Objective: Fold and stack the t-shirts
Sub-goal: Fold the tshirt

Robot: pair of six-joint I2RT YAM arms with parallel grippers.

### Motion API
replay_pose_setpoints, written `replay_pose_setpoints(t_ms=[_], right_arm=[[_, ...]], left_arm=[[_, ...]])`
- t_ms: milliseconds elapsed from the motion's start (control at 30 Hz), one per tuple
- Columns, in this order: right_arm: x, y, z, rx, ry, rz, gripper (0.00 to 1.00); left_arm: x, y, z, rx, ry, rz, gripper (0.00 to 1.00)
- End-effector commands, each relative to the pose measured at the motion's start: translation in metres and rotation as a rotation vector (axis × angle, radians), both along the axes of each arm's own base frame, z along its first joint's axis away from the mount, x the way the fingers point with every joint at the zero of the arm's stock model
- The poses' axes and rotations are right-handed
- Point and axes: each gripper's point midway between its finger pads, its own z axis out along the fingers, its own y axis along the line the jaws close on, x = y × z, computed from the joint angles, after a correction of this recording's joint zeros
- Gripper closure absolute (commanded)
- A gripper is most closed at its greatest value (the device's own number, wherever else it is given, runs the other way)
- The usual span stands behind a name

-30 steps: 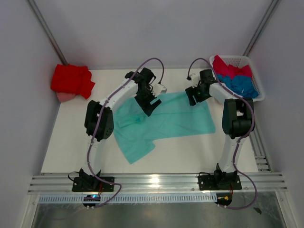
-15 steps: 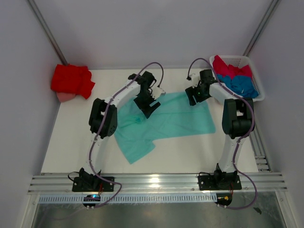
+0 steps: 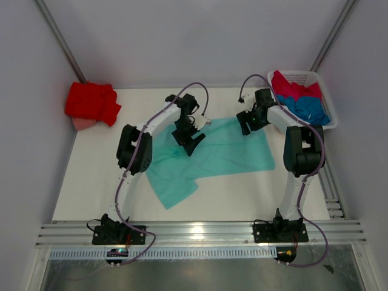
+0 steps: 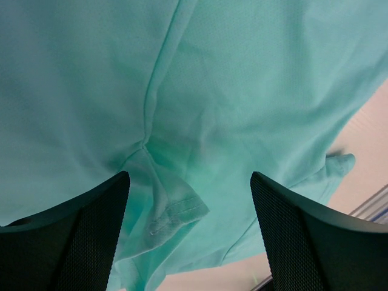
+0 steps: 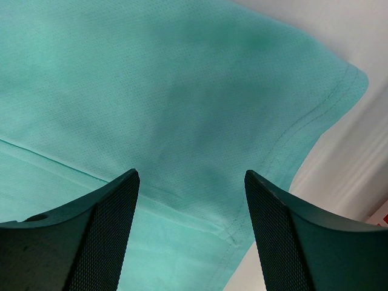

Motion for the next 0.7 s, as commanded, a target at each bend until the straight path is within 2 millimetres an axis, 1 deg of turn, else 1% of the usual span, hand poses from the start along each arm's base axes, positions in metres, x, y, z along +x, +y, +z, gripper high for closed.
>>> replay_pose_setpoints(t_ms=[0, 133, 167, 267, 300, 333, 367, 400, 533, 600, 667], right_arm=[[0.009, 0.001, 0.03, 0.002, -0.07, 0.007, 0.26], [0.012, 0.001, 0.029, -0.002, -0.072, 0.007, 0.26], [0.012, 0.0, 0.028, -0.003, -0.068, 0.006, 0.26], [0.015, 0.001, 0.026, -0.004, -0.062, 0.009, 0.26], [0.017, 0.002, 0.028, -0.003, -0.068, 0.009, 0.26], [0.018, 0.002, 0.028, -0.004, -0.067, 0.01, 0.26], [0.02, 0.002, 0.029, -0.004, -0.071, 0.008, 0.26], [0.021, 0.002, 0.03, -0.004, -0.076, 0.008, 0.26], [0.022, 0.002, 0.032, -0.006, -0.078, 0.008, 0.26], [0.021, 0.001, 0.034, -0.007, -0.079, 0.008, 0.26], [0.02, 0.001, 0.034, -0.008, -0.08, 0.007, 0.26]], left_arm=[[-0.015, -0.009, 0.027, -0.075, 0.063, 0.01, 0.18], [-0.031, -0.012, 0.042, -0.112, 0.117, -0.008, 0.18], [-0.037, -0.012, 0.051, -0.123, 0.137, -0.02, 0.18], [-0.048, -0.013, 0.064, -0.15, 0.163, -0.072, 0.18], [-0.055, -0.013, 0.072, -0.151, 0.184, -0.09, 0.18], [-0.059, -0.011, 0.076, -0.15, 0.195, -0.108, 0.18], [-0.069, -0.006, 0.079, -0.136, 0.23, -0.138, 0.18], [-0.072, -0.006, 0.085, -0.133, 0.23, -0.158, 0.18], [-0.082, 0.0, 0.084, -0.106, 0.239, -0.198, 0.17], [-0.081, 0.001, 0.085, -0.102, 0.225, -0.208, 0.17], [-0.074, 0.001, 0.084, -0.091, 0.193, -0.195, 0.18]])
